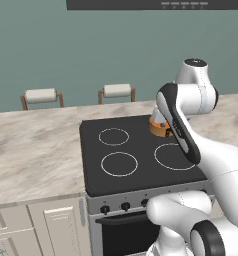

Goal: Wait until the marinara sauce is simmered to a deep red color and then turn off the stove.

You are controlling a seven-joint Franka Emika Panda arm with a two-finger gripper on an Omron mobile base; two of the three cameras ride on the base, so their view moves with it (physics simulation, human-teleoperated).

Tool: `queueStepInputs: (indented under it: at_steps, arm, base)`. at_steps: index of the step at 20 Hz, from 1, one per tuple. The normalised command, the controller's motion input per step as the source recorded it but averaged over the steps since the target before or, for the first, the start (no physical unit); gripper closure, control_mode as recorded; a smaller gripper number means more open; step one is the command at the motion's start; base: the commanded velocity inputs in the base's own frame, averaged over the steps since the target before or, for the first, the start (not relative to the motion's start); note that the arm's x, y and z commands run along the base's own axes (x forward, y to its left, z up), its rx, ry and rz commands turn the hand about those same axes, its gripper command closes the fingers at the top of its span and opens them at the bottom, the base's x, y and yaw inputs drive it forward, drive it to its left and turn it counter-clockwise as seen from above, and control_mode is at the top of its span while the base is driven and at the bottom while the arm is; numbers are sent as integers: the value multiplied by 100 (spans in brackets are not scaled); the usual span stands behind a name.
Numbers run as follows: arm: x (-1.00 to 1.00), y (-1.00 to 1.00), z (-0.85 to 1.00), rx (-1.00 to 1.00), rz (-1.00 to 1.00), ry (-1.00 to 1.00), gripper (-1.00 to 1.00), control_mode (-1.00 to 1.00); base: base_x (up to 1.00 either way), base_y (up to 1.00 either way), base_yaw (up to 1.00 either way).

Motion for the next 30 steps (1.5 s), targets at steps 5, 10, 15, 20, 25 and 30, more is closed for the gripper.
queueStepInputs:
  at_steps: [5,10,15,20,25,30]
  arm:
    - [0,0,0,0,0,0,-100,-100]
    - [0,0,0,0,0,0,-100,-100]
    - [0,0,0,0,0,0,-100,-100]
    - [0,0,0,0,0,0,-100,-100]
    - [0,0,0,0,0,0,-100,-100]
    - [0,0,0,0,0,0,-100,-100]
  base:
    - [0,0,0]
    - [0,0,0]
    - [0,0,0]
    - [0,0,0]
    - [0,0,0]
    - [0,0,0]
